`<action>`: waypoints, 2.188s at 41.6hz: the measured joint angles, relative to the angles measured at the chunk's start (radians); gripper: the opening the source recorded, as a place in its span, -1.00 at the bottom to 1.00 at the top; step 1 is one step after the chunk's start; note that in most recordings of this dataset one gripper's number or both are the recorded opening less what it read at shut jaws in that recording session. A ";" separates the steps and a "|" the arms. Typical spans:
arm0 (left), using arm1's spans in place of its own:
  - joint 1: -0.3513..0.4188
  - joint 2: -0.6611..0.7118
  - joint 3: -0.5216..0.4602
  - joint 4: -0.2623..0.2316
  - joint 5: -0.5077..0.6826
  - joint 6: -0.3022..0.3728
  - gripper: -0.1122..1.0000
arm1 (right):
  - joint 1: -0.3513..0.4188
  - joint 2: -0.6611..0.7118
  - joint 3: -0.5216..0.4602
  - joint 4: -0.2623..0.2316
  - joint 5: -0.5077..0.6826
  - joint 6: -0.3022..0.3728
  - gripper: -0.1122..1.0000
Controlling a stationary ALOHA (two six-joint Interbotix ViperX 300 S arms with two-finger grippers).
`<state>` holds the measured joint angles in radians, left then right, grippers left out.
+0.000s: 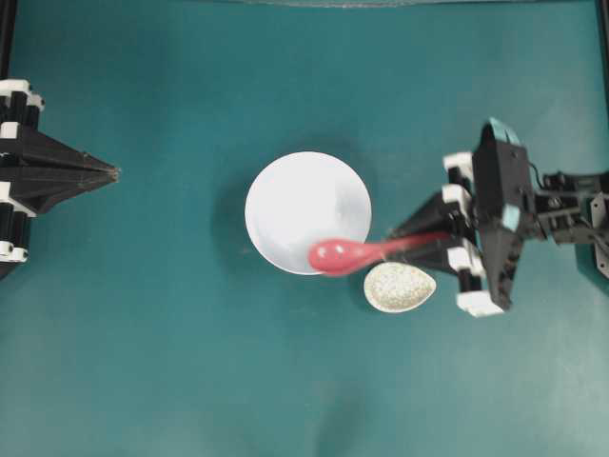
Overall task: Scoop the yellow hexagonal prism block from the bowl with a spoon using the right arm.
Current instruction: 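Lay the red spoon back on the spoon rest and open the right gripper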
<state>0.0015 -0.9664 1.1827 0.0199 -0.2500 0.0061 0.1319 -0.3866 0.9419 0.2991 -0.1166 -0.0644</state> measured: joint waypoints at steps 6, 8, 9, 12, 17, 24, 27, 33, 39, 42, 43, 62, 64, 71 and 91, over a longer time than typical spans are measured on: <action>0.000 0.002 0.000 0.000 0.000 0.000 -0.80 | 0.031 0.000 0.061 0.015 -0.046 0.002 -0.36; 0.000 0.000 0.000 0.000 0.000 -0.002 -0.80 | 0.038 0.000 0.084 0.025 -0.061 0.002 -0.36; -0.002 0.000 0.000 0.000 0.000 -0.002 -0.80 | 0.043 0.000 0.095 0.028 -0.074 0.002 -0.36; 0.000 0.002 0.000 0.000 0.000 -0.002 -0.80 | 0.057 0.000 0.132 0.043 -0.103 0.003 -0.36; 0.000 0.002 0.000 0.000 0.000 -0.002 -0.80 | 0.083 0.000 0.190 0.057 -0.155 0.014 -0.36; 0.000 0.000 0.000 0.000 0.000 -0.002 -0.80 | 0.117 0.000 0.261 0.066 -0.225 0.048 -0.36; 0.000 0.000 0.000 0.000 0.002 -0.002 -0.80 | 0.126 0.000 0.287 0.067 -0.252 0.061 -0.36; 0.000 0.000 0.000 0.000 0.002 -0.002 -0.80 | 0.133 0.034 0.325 0.067 -0.295 0.097 -0.36; 0.000 0.000 0.000 0.000 0.000 0.000 -0.80 | 0.141 0.087 0.328 0.069 -0.330 0.110 -0.36; 0.000 0.002 0.000 0.000 0.002 0.000 -0.80 | 0.150 0.118 0.325 0.067 -0.336 0.110 -0.36; 0.000 0.000 0.000 0.000 0.000 0.000 -0.80 | 0.152 0.127 0.322 0.067 -0.337 0.110 -0.36; 0.000 0.002 0.000 0.000 0.002 0.000 -0.80 | 0.155 0.155 0.305 0.081 -0.305 0.175 -0.29; 0.000 0.002 0.000 0.000 0.002 0.000 -0.80 | 0.155 0.155 0.305 0.081 -0.302 0.176 -0.18; 0.000 0.002 0.000 0.000 0.000 0.000 -0.80 | 0.155 0.147 0.299 0.081 -0.276 0.178 0.04; 0.000 0.002 0.000 0.000 0.000 0.000 -0.80 | 0.110 0.020 0.256 0.078 -0.229 0.106 0.02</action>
<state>0.0015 -0.9649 1.1827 0.0199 -0.2500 0.0061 0.2424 -0.3666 1.1980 0.3774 -0.3451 0.0414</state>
